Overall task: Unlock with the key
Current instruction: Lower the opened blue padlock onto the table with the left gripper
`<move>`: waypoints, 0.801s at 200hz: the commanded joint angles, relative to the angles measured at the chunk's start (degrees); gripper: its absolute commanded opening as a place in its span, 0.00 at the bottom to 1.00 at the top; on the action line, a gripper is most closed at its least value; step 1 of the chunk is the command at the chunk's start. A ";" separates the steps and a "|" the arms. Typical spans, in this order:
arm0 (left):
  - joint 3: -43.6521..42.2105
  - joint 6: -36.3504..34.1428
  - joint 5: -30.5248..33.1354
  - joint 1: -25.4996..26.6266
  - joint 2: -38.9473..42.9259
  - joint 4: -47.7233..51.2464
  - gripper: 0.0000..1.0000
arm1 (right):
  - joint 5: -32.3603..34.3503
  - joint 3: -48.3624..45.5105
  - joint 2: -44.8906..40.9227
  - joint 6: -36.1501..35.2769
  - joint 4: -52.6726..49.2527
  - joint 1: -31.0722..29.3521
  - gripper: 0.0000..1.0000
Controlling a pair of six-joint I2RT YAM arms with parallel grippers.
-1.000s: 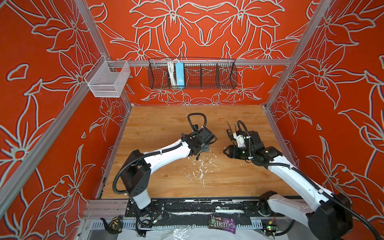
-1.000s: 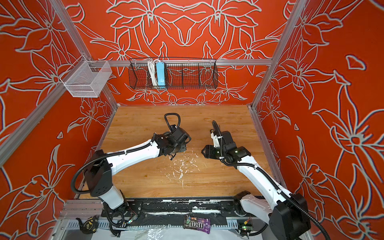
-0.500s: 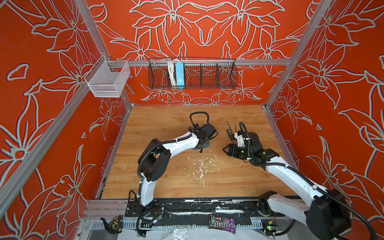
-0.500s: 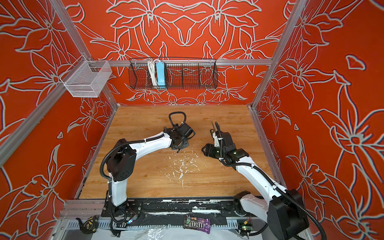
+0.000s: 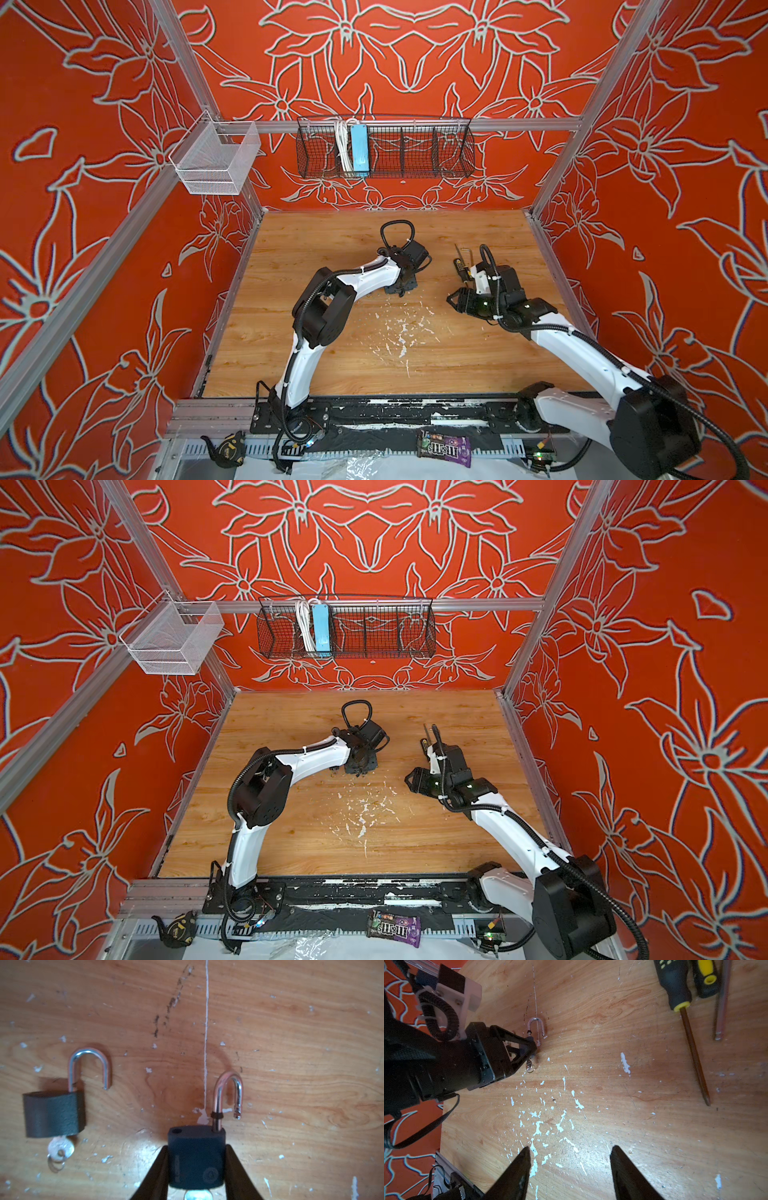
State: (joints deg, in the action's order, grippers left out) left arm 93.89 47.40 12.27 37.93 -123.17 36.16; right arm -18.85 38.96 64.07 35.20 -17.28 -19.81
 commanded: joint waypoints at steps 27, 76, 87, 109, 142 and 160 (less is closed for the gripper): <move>2.04 -2.30 -1.28 -0.37 -3.13 1.76 0.00 | -0.65 -0.49 -0.30 0.40 0.24 0.57 0.62; 2.17 -2.92 -1.59 -0.32 -3.85 2.51 0.12 | -0.95 -0.42 0.82 0.97 1.28 0.78 0.62; 2.27 -2.92 -1.80 -0.32 -3.58 2.81 0.16 | -0.45 -0.72 0.71 1.26 1.46 0.67 0.62; 2.06 -3.00 -1.73 -0.33 -2.45 2.83 0.25 | -0.76 -0.99 0.63 1.62 1.96 0.74 0.62; 1.88 -3.19 -1.48 -0.33 -0.40 3.47 0.40 | -0.41 -1.43 0.91 1.84 2.46 0.83 0.62; 1.33 -3.34 -1.29 -0.33 1.11 3.18 0.46 | -0.92 -1.12 1.23 1.72 2.49 0.83 0.62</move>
State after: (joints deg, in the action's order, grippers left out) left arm 95.39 44.47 10.76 37.82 -125.43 37.28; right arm -19.46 38.39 64.73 36.05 -15.81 -19.44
